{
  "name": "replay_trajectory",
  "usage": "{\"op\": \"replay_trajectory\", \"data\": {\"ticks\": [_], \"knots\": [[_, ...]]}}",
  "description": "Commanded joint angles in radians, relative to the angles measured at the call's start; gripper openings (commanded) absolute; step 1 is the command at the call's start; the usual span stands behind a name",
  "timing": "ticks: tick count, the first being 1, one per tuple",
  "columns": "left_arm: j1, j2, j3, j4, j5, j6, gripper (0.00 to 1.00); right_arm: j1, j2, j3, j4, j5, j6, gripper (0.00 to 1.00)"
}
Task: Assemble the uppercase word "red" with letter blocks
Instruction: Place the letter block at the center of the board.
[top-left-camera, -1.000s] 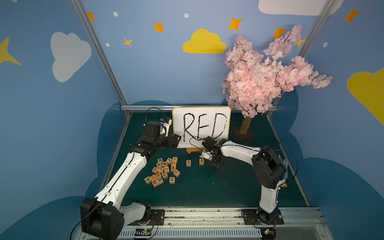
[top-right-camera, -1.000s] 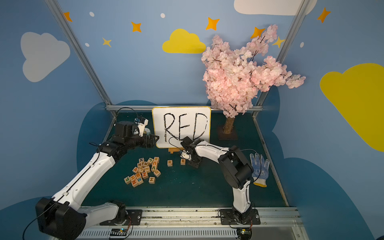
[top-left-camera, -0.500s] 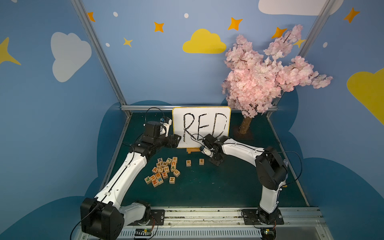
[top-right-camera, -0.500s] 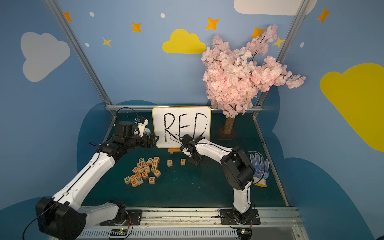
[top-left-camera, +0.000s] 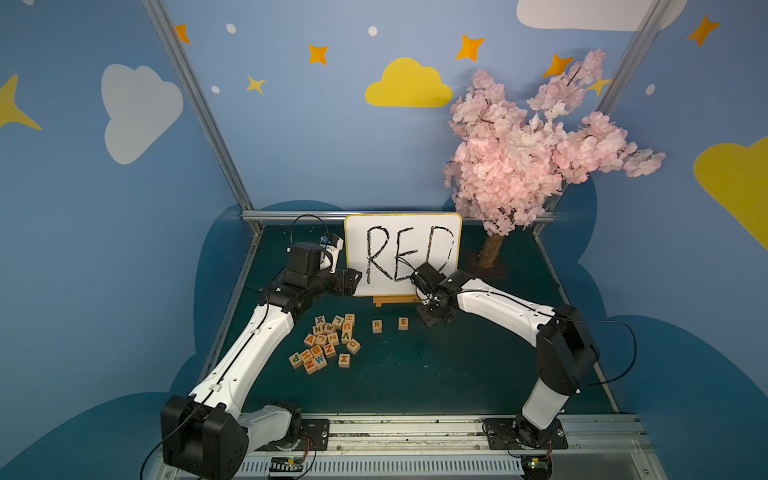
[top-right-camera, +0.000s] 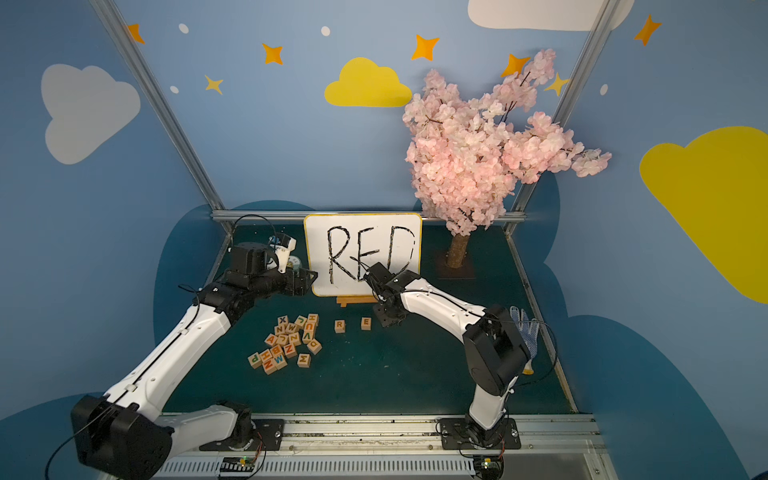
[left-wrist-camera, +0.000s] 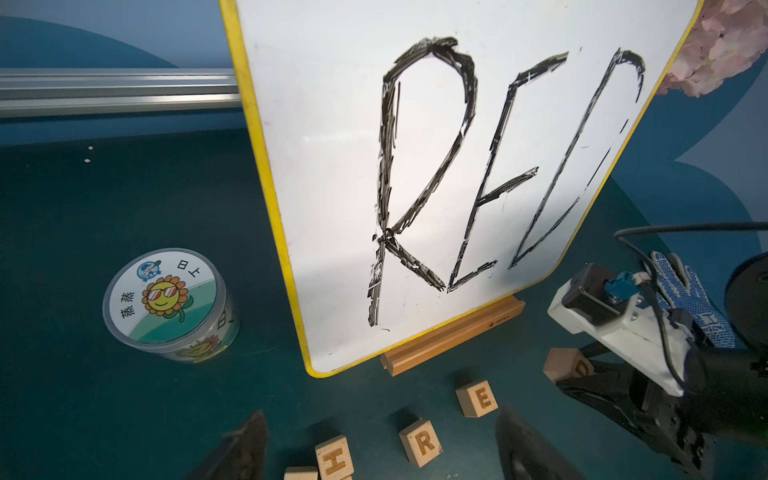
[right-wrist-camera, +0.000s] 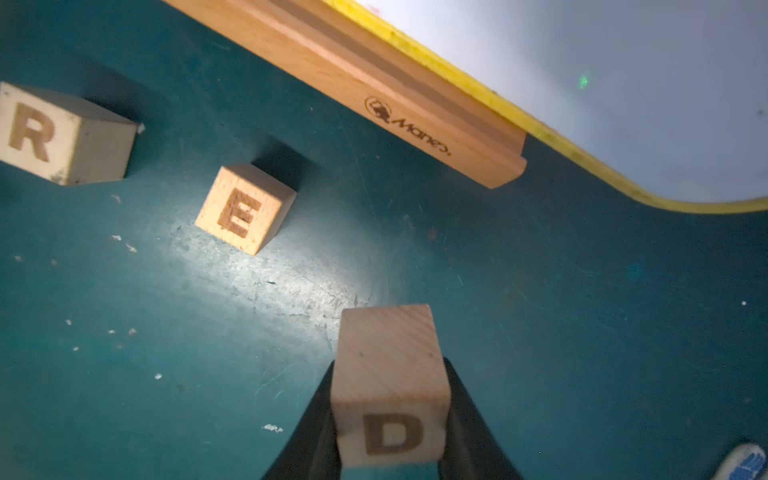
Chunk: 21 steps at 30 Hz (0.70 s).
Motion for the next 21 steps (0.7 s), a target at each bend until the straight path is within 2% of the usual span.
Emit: {"op": "replay_trajectory", "data": {"ticks": [1,7,17,21], "knots": [[0.004,-0.019,-0.010,0.013,-0.009,0.013,0.85,0.003,0.011,0.005,-0.047,0.031,0.135,0.09],[0.004,-0.026,-0.012,0.013,-0.017,0.012,0.85,0.006,0.011,-0.014,-0.011,0.004,0.243,0.17],[0.004,-0.032,-0.011,0.009,-0.029,0.014,0.85,0.015,0.101,0.009,0.019,-0.045,0.365,0.14],[0.003,-0.034,-0.010,0.008,-0.029,0.013,0.85,0.015,0.117,0.012,0.014,-0.026,0.418,0.16]]}}
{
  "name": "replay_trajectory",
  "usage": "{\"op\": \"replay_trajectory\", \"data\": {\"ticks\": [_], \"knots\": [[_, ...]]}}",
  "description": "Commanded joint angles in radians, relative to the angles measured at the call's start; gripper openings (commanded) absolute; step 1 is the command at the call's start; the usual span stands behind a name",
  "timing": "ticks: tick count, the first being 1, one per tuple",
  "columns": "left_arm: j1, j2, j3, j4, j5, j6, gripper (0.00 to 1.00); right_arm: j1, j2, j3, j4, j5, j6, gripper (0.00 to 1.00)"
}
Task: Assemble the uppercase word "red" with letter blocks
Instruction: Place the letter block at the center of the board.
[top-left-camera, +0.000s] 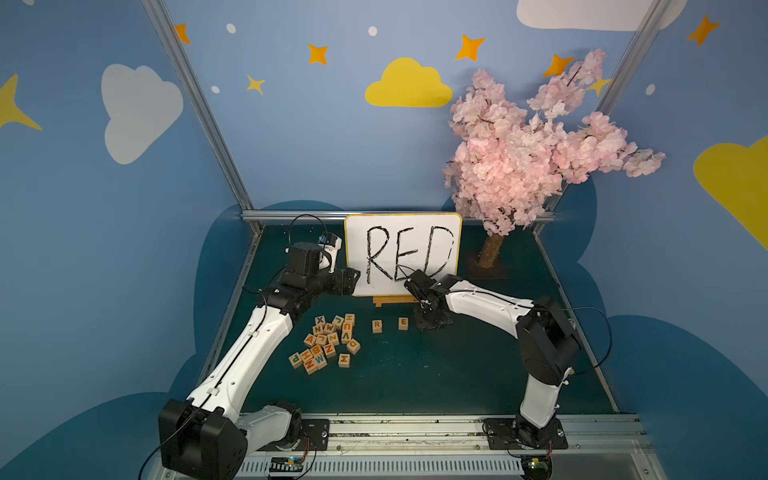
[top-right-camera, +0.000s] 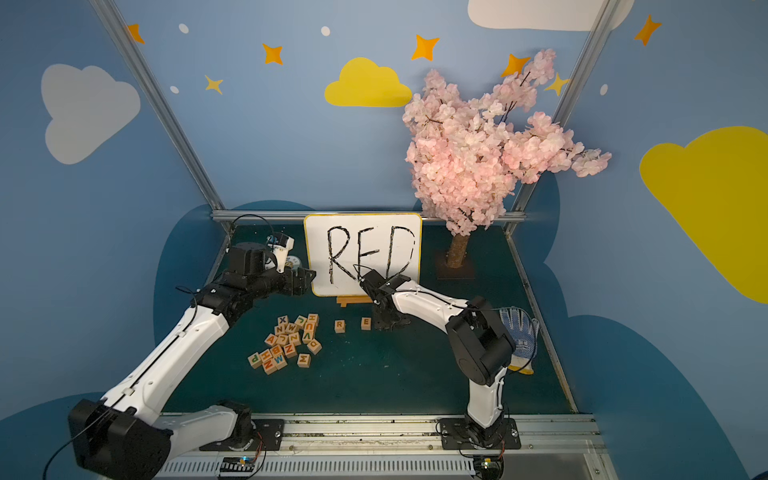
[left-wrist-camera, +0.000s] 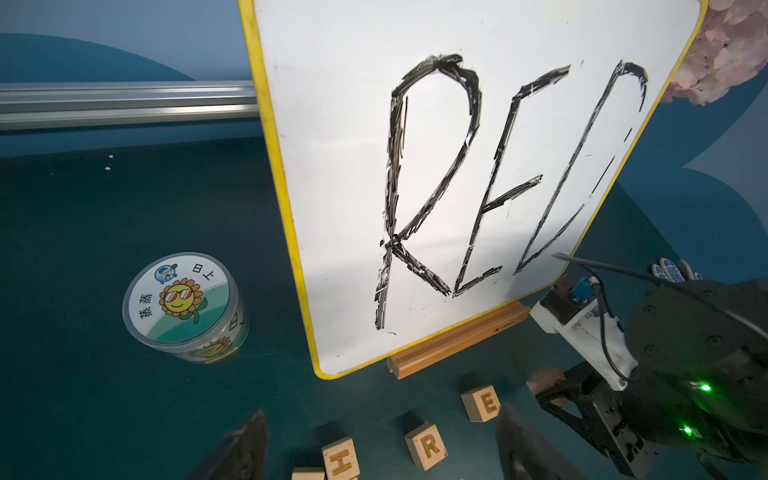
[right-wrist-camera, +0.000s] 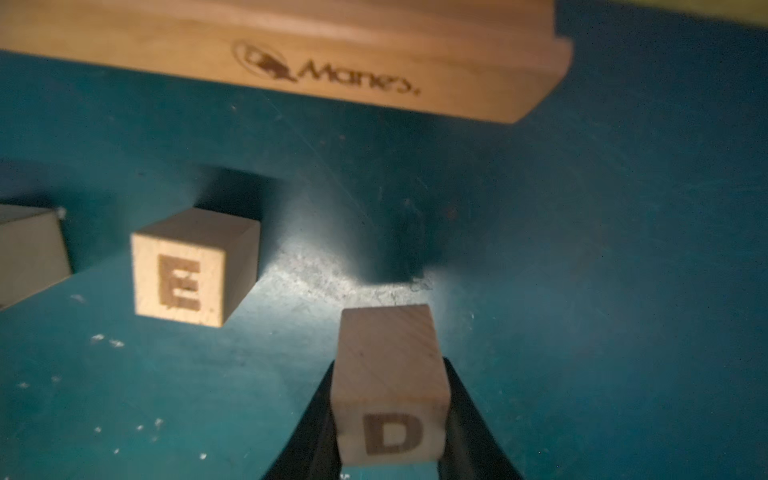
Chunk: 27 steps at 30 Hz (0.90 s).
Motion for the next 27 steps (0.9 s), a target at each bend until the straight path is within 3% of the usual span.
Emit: {"op": "replay_trajectory", "data": {"ticks": [1,13,27], "knots": [[0.004,-0.016,-0.009,0.008,-0.008,0.013,0.85,0.005,-0.005,0.014,0.002,0.005,0.076,0.16],[0.004,-0.022,-0.011,0.008,-0.013,0.016,0.85,-0.048,0.011,0.004,-0.015,0.019,0.138,0.22],[0.006,-0.013,-0.011,0.008,-0.019,0.017,0.85,-0.047,0.063,0.032,0.013,-0.041,0.118,0.25]]}}
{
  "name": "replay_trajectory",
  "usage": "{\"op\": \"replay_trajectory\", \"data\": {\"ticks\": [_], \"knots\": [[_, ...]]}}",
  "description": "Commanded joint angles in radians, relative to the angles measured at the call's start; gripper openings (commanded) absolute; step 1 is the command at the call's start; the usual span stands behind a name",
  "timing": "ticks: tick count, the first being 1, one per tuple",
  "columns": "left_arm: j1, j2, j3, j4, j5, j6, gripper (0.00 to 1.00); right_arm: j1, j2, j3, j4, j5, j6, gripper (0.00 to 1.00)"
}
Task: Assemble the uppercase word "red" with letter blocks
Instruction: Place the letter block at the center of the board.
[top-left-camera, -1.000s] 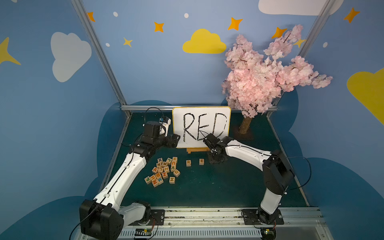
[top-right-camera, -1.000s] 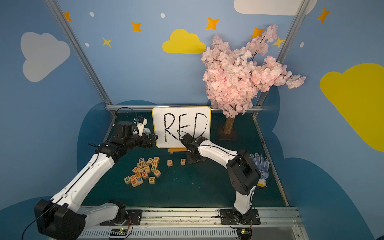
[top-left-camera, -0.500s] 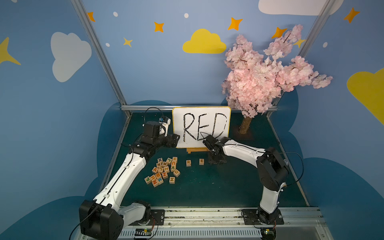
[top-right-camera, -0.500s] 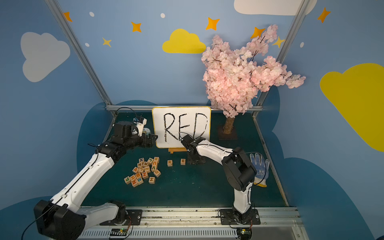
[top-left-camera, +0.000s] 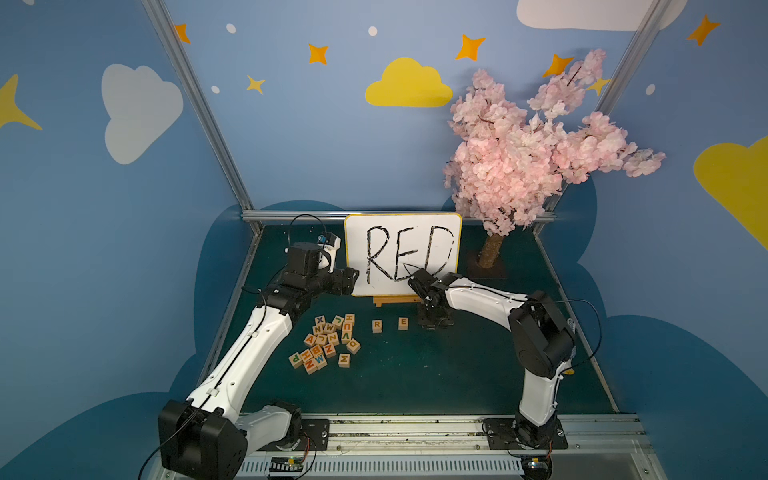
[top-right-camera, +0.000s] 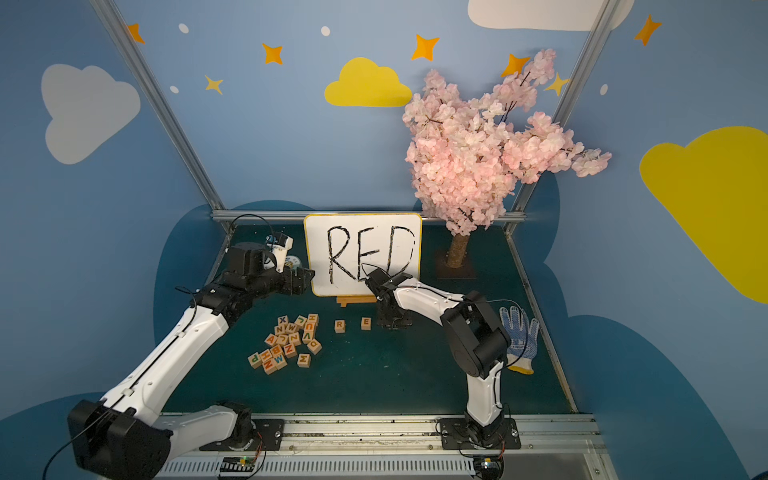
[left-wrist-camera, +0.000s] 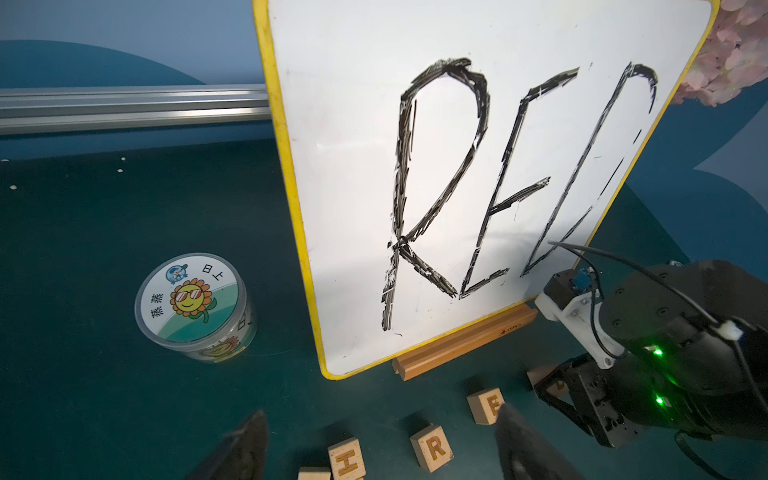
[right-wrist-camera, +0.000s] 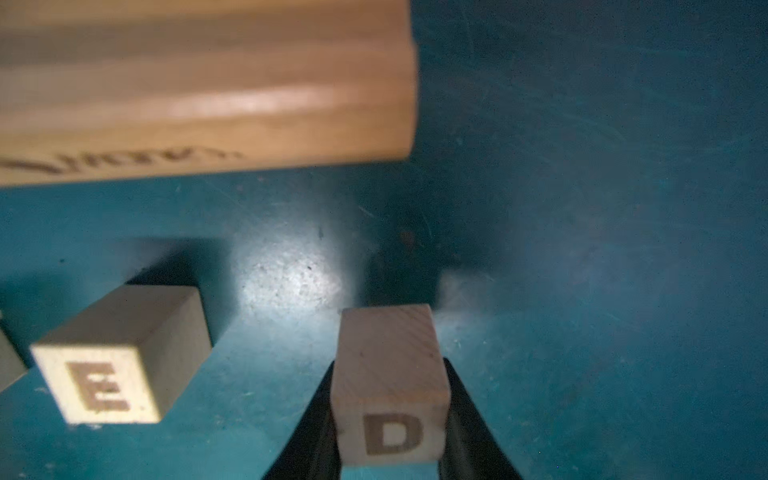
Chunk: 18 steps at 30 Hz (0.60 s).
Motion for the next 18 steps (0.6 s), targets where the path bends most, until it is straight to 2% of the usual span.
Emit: {"op": "replay_trajectory", "data": {"ticks": [1,8,18], "knots": [[0.004,-0.010,-0.011,0.009,-0.003,0.013,0.85,0.006,0.022,0.032,-0.002,-0.013,0.003,0.25],[0.004,-0.012,-0.012,0.007,-0.004,0.013,0.85,0.004,0.036,0.048,-0.003,-0.016,-0.004,0.34],[0.004,-0.013,-0.011,0.007,-0.008,0.013,0.84,0.001,0.030,0.052,-0.006,-0.032,-0.008,0.55]]}}
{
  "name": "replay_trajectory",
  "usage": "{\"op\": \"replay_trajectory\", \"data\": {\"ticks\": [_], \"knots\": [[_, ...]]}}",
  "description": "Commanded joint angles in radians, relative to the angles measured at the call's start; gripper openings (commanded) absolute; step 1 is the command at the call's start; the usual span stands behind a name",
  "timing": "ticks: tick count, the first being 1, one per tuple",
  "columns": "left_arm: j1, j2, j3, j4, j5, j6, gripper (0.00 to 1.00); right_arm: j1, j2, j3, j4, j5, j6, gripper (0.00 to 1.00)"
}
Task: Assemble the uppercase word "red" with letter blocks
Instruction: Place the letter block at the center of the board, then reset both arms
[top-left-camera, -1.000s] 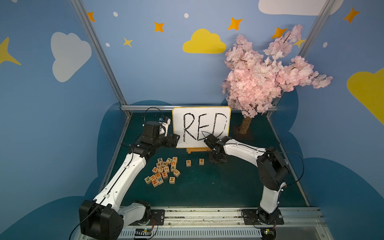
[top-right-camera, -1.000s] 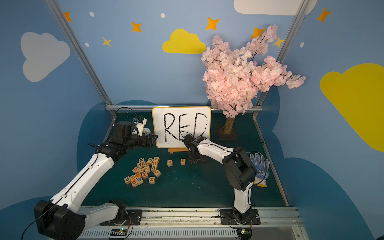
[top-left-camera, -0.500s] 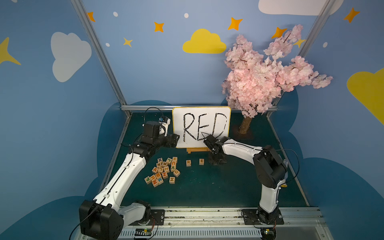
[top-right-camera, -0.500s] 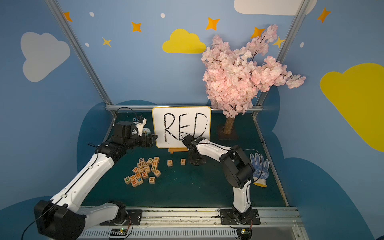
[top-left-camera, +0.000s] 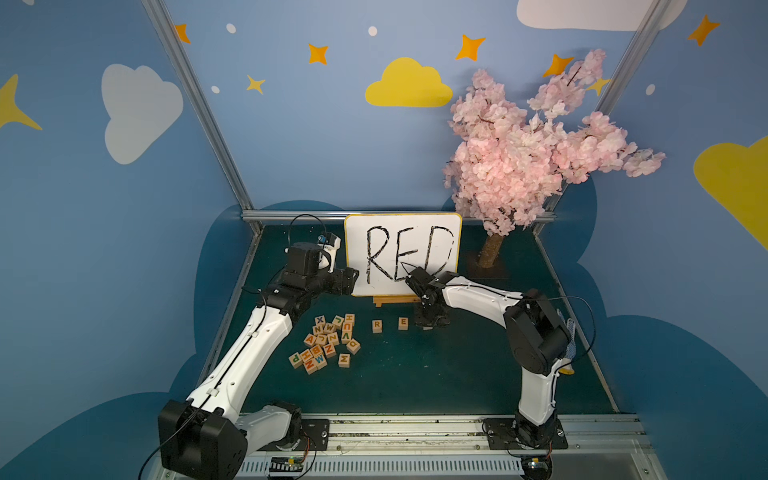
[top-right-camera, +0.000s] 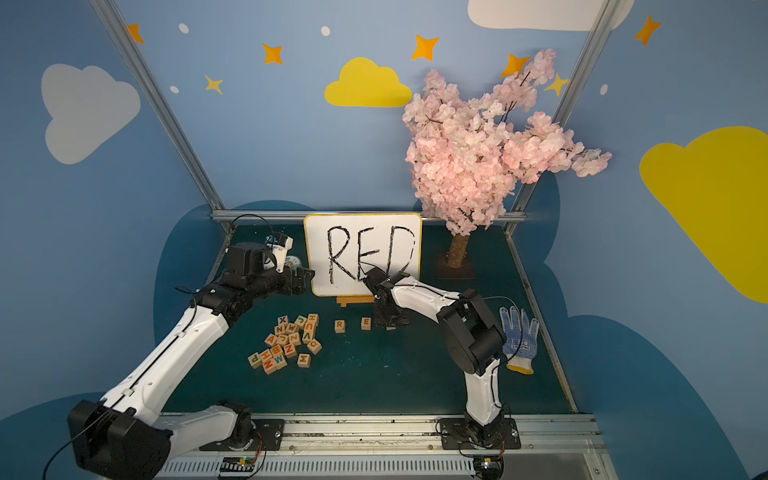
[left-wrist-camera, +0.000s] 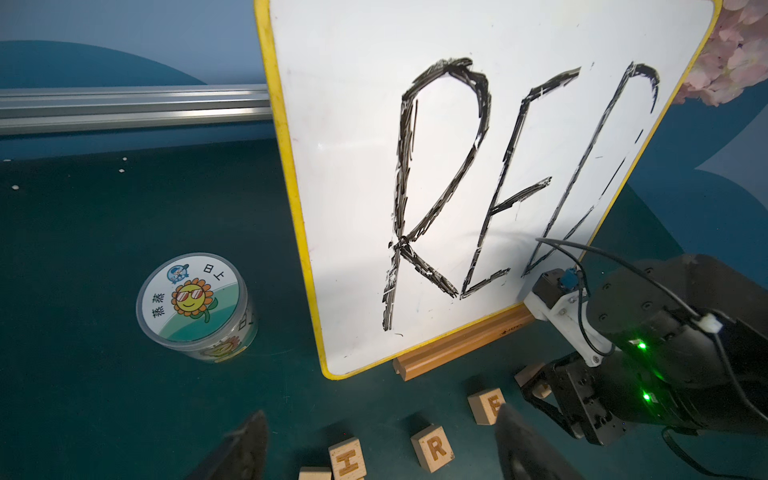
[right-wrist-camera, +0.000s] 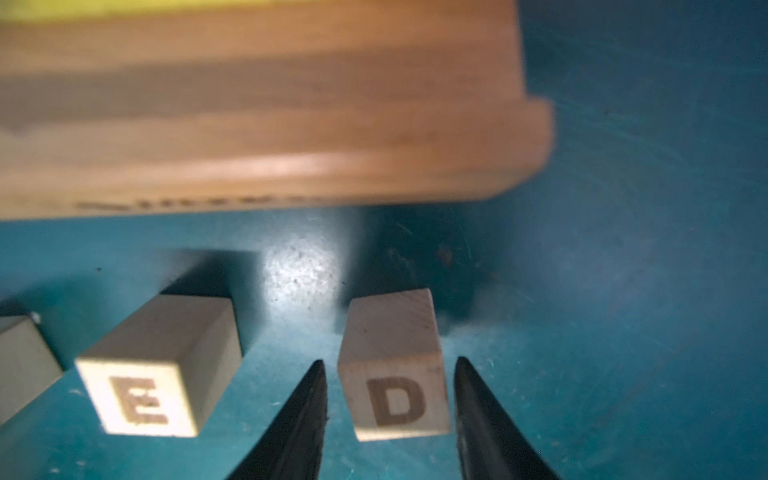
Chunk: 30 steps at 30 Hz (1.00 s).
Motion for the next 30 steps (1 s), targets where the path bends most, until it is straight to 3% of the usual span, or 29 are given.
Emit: {"op": "replay_trajectory", "data": {"ticks": [1,4,7,8,10,17,20,22,25,30], "knots": [[0.005,-0.014,-0.011,0.008,-0.006,0.014,0.84,0.000,-0.004,0.016,-0.017,-0.002,-0.003,0.56],[0.005,-0.013,-0.015,0.010,-0.018,0.011,0.85,0.000,-0.038,0.014,-0.033,0.013,-0.016,0.65],[0.007,-0.016,-0.022,0.020,-0.051,0.002,0.88,0.000,-0.090,0.013,-0.051,0.043,-0.044,0.86],[0.011,-0.019,-0.026,0.028,-0.068,-0.005,0.91,0.001,-0.109,0.018,-0.066,0.074,-0.057,0.89],[0.020,-0.033,-0.032,0.039,-0.108,-0.012,0.99,-0.002,-0.146,0.032,-0.106,0.150,-0.080,0.90],[0.040,-0.126,-0.079,0.093,-0.327,-0.067,0.99,-0.074,-0.388,-0.043,-0.046,0.287,-0.220,0.90],[0.042,-0.183,-0.124,0.084,-0.439,-0.121,0.99,-0.129,-0.509,-0.124,-0.007,0.424,-0.240,0.90],[0.043,-0.241,-0.213,0.144,-0.506,-0.151,0.99,-0.184,-0.598,-0.219,0.062,0.503,-0.245,0.90],[0.043,-0.314,-0.390,0.284,-0.645,-0.214,0.99,-0.286,-0.737,-0.390,0.235,0.519,-0.283,0.90],[0.031,-0.276,-0.610,0.485,-0.769,-0.281,0.99,-0.355,-0.919,-0.783,0.800,0.554,-0.467,0.90]]}}
